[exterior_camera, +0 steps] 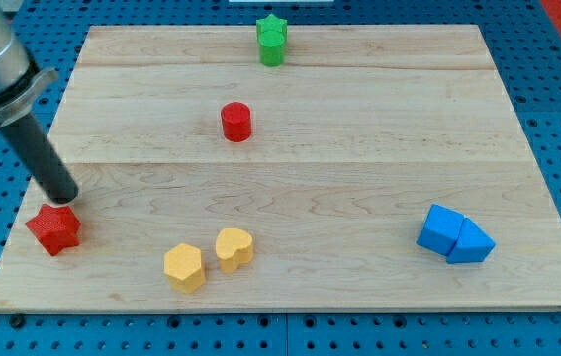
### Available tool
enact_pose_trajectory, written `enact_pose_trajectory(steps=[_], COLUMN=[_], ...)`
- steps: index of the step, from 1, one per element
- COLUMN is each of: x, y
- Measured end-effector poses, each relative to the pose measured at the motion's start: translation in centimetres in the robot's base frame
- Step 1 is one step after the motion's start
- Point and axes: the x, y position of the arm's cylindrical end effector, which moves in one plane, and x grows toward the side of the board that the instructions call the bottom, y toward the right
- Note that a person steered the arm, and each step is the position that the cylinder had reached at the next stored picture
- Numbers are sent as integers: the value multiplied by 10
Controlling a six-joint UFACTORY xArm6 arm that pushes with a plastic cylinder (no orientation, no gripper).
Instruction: Push the red circle into the red star
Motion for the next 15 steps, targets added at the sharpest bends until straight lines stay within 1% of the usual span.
enact_pose_trajectory(steps=[1, 2, 3, 4, 5, 6, 7, 8, 9, 10, 11, 13, 14, 15], x=[-3, -43, -101, -104, -68, -39, -14, -3, -21, -43, -44, -44, -30, 0], y=[115, 220, 223, 139, 59, 8, 8, 8, 8, 45, 60, 55, 48, 19])
